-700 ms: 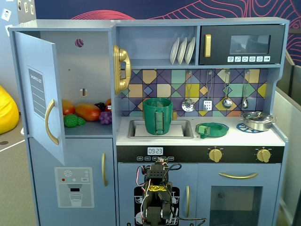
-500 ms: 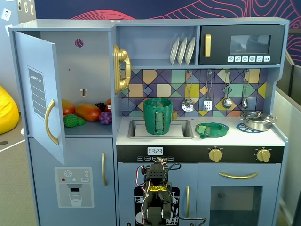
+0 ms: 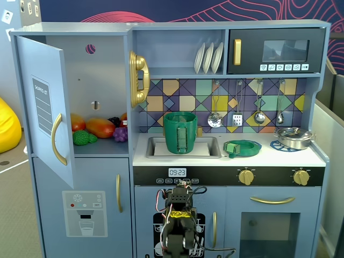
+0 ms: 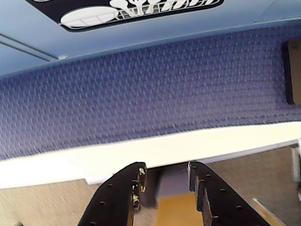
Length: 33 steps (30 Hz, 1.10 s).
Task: Pick up the lid from the counter and put it on the green recipient
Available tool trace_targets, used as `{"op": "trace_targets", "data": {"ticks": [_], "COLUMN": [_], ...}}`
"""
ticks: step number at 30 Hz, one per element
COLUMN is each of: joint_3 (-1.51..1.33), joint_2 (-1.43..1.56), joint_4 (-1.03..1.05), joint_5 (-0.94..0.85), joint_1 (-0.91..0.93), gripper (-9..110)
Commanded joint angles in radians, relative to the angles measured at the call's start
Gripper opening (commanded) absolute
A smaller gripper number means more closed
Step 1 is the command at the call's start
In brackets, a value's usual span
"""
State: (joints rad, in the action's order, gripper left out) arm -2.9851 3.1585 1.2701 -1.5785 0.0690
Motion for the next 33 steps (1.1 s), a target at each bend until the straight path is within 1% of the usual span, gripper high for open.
{"op": "trace_targets", "data": {"ticks": [1,2,3,7,11,14,18,21,33], "joint_3": [0.261,0.353,0.442,0.696,0.726,0.716,0.716,0.703,0.723], "joint_2": [-0.158,-0.210,-0.261,-0.397,-0.430,-0.439,-0.445,-0.477,-0.815], "joint_4": [-0.221,-0.272,-0.336,-0.595,-0.873,-0.963,-0.997,-1.074,-1.430], "joint_5": [-0.064,-0.086,-0.087,-0.101,-0.120,-0.118,-0.117,-0.115,-0.084], "joint_1": [0.069,0.083,0.097,0.186,0.290,0.347,0.387,0.414,0.526], "gripper": [0,0,2,20,33,38,43,48,50]}}
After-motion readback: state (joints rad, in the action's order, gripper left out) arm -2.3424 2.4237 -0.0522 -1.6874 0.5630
